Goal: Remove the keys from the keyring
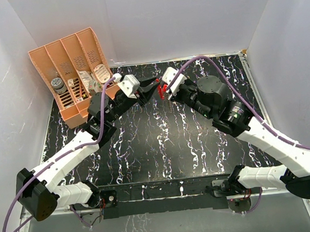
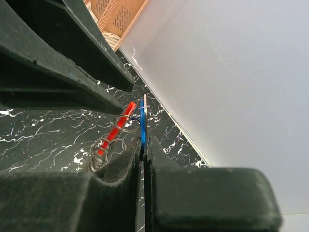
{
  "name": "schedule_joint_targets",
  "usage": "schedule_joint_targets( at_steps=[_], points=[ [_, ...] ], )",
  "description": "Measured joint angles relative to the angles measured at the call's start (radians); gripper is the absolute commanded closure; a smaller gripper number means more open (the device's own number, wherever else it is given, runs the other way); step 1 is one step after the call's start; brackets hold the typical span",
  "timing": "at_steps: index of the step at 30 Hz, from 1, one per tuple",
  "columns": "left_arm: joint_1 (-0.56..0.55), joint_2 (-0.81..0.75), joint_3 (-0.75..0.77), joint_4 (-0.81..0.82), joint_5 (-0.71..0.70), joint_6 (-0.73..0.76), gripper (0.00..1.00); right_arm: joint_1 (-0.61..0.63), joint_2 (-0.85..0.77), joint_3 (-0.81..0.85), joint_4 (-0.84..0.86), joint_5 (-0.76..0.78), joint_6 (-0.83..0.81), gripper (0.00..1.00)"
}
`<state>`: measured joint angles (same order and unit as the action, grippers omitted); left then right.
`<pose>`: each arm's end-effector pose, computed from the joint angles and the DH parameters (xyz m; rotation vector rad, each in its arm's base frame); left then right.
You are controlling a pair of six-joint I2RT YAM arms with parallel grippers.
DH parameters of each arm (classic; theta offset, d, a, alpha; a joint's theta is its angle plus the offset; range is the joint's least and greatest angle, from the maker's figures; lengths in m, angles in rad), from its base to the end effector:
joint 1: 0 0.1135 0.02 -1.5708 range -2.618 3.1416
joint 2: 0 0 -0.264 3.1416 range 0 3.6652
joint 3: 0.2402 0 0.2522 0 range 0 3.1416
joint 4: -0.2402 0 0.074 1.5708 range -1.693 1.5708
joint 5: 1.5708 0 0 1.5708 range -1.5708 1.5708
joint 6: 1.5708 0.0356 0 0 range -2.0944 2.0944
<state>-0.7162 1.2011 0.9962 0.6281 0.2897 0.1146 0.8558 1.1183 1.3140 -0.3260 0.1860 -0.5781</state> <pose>0.2009 -0.1884 0.4130 0.7106 0.9597 -0.6962 0.1631 0.1779 0.4433 -1.0082 1.3676 0.0492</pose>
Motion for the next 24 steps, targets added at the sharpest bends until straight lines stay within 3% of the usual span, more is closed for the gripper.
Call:
schedule_joint_targets(
  at_steps=[18,24],
  points=[
    [0.0,-0.018,-0.082,0.003,-0.014,-0.03,0.76,0.001,-0.01,0.0,0.016,0.006,0.0,1.0],
    [0.0,-0.079,-0.109,0.036,-0.018,-0.042,0.83,0.001,-0.01,-0.001,0.02,0.01,0.001,1.0]
  ],
)
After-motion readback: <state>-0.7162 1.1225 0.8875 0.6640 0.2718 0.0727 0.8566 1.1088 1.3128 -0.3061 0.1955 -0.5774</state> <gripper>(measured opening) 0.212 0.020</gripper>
